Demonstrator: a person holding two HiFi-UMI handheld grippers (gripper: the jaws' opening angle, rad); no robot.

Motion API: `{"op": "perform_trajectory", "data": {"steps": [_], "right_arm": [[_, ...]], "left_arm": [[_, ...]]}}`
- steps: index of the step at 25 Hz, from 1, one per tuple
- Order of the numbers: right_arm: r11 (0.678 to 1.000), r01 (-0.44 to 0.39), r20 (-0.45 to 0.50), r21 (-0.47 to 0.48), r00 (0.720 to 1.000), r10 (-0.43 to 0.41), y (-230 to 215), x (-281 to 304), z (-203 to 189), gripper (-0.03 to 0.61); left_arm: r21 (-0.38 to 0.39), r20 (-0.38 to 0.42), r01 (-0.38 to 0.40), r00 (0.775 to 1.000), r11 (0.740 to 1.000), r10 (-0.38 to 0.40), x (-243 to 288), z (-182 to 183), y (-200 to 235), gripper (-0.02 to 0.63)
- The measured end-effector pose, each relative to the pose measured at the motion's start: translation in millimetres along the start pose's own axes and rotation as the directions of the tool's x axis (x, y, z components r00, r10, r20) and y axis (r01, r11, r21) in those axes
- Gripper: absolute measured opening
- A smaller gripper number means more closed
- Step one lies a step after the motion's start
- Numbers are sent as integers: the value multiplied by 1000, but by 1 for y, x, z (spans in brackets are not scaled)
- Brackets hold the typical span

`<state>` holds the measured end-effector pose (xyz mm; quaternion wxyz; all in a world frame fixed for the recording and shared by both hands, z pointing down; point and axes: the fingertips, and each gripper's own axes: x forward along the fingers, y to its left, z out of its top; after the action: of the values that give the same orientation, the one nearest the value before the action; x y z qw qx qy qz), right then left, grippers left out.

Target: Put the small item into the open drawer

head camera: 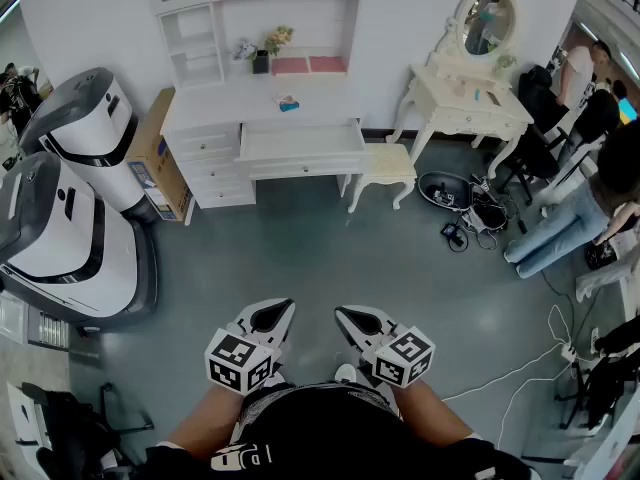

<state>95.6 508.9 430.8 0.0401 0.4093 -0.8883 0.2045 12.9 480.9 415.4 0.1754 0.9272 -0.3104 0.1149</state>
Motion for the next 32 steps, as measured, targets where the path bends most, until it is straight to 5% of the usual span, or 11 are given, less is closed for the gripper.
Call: {"op": "perform_trajectory", "data": {"steps": [11, 18, 25, 32], "right_arm": [[1000, -21, -17, -20, 1000, 21, 6, -4, -4, 6], [996, 58, -4, -71, 998, -58, 7, -1, -2, 9], [998, 66, -18, 8, 998, -66, 12, 11, -15, 9], [998, 57, -34, -17, 998, -57, 42, 35, -20, 9]], "left_arm": [[2, 7, 18, 1000, 1000, -18, -1, 1, -9, 14], [-12, -1, 15, 1000, 1000, -15, -5, -3, -6, 14], [-10, -21, 21, 1000, 1000, -21, -19, -12, 1, 14], [-12, -11, 9, 1000, 1000, -9, -43, -14, 30, 14]]}}
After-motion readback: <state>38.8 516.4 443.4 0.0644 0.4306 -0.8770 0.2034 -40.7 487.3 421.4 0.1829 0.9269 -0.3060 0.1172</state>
